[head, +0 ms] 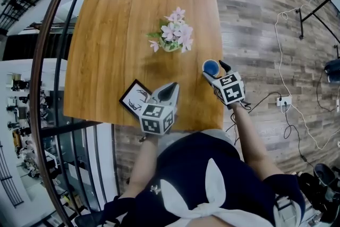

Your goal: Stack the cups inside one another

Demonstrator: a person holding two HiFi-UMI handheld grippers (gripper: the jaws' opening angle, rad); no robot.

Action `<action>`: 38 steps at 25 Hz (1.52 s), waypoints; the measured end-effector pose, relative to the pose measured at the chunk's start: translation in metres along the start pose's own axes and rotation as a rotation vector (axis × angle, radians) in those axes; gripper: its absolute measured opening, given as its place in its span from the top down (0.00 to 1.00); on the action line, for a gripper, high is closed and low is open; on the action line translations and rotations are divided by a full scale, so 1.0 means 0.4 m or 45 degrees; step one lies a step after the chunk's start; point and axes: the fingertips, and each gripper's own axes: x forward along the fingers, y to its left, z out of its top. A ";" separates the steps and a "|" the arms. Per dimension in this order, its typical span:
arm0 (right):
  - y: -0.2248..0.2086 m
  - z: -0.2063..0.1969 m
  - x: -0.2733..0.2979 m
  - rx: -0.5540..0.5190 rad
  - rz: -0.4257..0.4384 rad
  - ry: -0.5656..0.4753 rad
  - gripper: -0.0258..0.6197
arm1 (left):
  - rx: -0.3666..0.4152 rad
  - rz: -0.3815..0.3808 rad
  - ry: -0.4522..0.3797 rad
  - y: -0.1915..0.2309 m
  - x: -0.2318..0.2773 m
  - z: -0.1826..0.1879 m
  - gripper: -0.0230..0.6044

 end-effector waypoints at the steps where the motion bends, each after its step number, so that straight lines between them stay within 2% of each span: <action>1: 0.001 0.001 -0.001 0.000 -0.001 -0.001 0.44 | -0.001 0.000 0.000 0.001 -0.002 0.000 0.92; 10: 0.010 0.027 -0.040 -0.010 -0.002 -0.072 0.45 | 0.007 -0.016 -0.003 -0.006 -0.001 0.003 0.92; 15: 0.005 0.068 -0.092 0.037 -0.023 -0.191 0.73 | 0.018 -0.029 -0.008 -0.012 0.000 0.011 0.92; 21: -0.001 0.115 -0.154 0.057 -0.084 -0.311 0.95 | 0.030 -0.054 -0.010 -0.027 0.001 0.016 0.92; 32: 0.049 0.137 -0.214 0.026 -0.057 -0.407 0.96 | 0.066 -0.116 -0.025 -0.076 0.012 0.028 0.92; 38: 0.079 0.121 -0.215 0.026 -0.034 -0.399 0.96 | 0.093 -0.159 -0.021 -0.105 0.020 0.019 0.92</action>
